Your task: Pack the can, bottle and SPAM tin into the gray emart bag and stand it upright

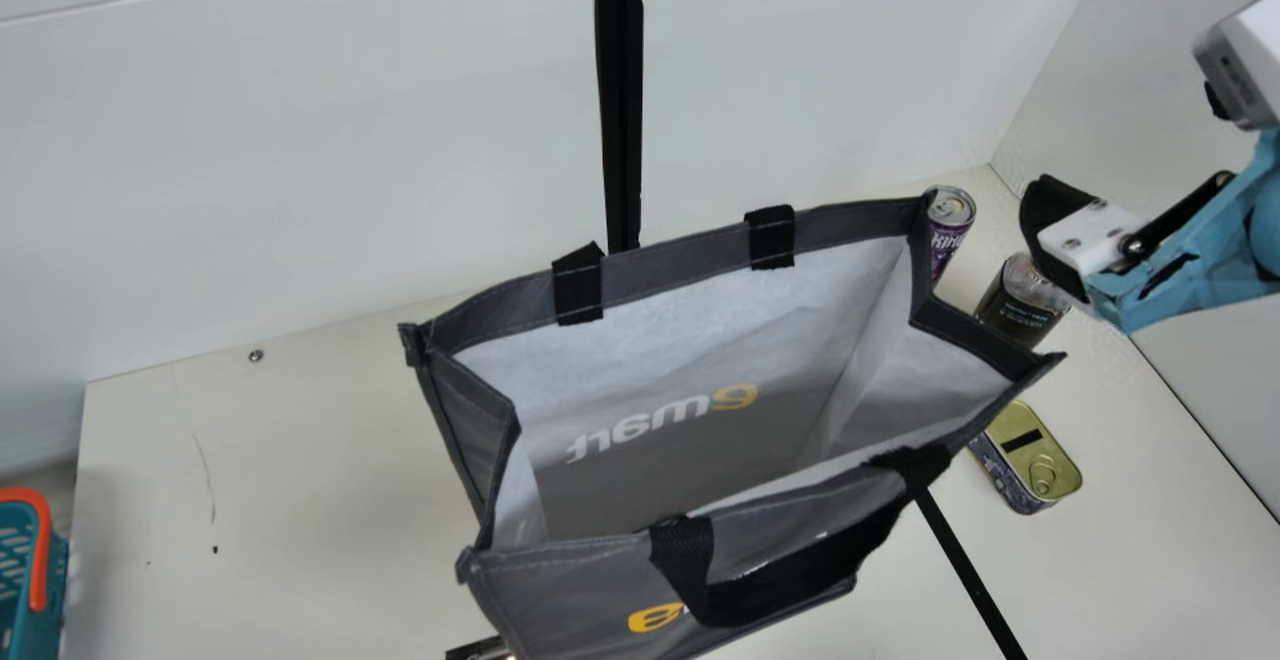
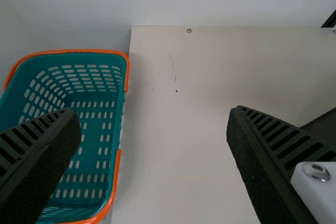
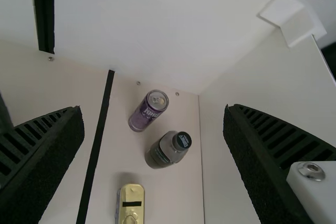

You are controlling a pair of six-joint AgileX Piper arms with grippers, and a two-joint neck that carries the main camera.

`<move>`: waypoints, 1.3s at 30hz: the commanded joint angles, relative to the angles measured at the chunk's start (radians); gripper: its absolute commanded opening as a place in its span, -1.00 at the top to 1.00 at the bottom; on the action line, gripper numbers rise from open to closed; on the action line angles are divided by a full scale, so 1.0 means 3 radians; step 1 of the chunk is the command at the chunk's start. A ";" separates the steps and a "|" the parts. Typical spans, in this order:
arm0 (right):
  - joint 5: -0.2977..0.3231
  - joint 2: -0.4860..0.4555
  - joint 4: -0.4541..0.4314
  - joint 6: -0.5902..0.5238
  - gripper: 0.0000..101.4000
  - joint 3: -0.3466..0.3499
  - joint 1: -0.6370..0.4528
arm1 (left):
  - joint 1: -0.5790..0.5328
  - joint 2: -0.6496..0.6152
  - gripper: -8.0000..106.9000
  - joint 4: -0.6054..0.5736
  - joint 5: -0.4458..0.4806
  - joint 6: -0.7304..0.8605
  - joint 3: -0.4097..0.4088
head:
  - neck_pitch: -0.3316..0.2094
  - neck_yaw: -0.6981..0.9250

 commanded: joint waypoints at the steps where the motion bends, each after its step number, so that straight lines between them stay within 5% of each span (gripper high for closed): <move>1: 0.0005 0.0008 0.0002 -0.0010 -0.87 0.0039 -0.0058 | 0.0000 0.0000 -0.71 0.0000 0.0000 0.0000 0.0000 | -0.0081 -0.0003; 22: 0.0005 -0.0089 -0.0076 0.0095 -0.87 0.0838 -0.0081 | 0.0000 0.0000 -0.71 0.0000 0.0000 0.0000 0.0000 | -0.0081 -0.0003; 39: -0.0003 -0.0078 -0.0035 0.0097 -0.87 0.0924 -0.0208 | 0.0000 0.0000 -0.71 0.0000 0.0000 0.0000 0.0000 | -0.0081 -0.0003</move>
